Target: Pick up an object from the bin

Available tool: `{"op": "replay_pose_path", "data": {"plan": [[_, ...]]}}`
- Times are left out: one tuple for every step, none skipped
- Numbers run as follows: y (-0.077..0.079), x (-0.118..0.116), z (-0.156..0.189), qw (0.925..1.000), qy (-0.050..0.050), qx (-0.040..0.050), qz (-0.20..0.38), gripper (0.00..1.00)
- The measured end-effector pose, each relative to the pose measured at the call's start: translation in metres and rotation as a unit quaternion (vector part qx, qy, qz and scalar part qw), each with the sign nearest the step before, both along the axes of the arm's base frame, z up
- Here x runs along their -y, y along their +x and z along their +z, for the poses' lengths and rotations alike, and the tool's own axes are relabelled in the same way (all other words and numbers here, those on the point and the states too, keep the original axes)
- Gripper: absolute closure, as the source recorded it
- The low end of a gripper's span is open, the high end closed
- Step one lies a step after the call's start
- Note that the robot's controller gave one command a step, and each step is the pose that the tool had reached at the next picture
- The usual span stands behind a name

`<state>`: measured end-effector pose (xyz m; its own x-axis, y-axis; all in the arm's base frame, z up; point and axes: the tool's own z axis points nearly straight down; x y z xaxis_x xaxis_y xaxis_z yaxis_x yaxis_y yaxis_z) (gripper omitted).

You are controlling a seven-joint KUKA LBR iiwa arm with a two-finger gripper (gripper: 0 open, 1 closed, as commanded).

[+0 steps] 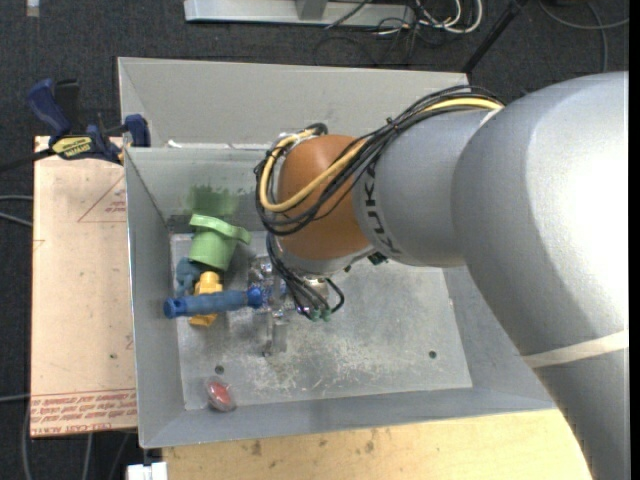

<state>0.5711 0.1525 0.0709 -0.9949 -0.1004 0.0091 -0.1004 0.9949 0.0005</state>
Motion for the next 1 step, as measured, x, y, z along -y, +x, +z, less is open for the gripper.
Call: {"op": "replay_pose_path", "data": {"plan": [[0.0029, 0.001, 0.0053, 1.0, 0.001, 0.0046, -0.001, 1.0]]}}
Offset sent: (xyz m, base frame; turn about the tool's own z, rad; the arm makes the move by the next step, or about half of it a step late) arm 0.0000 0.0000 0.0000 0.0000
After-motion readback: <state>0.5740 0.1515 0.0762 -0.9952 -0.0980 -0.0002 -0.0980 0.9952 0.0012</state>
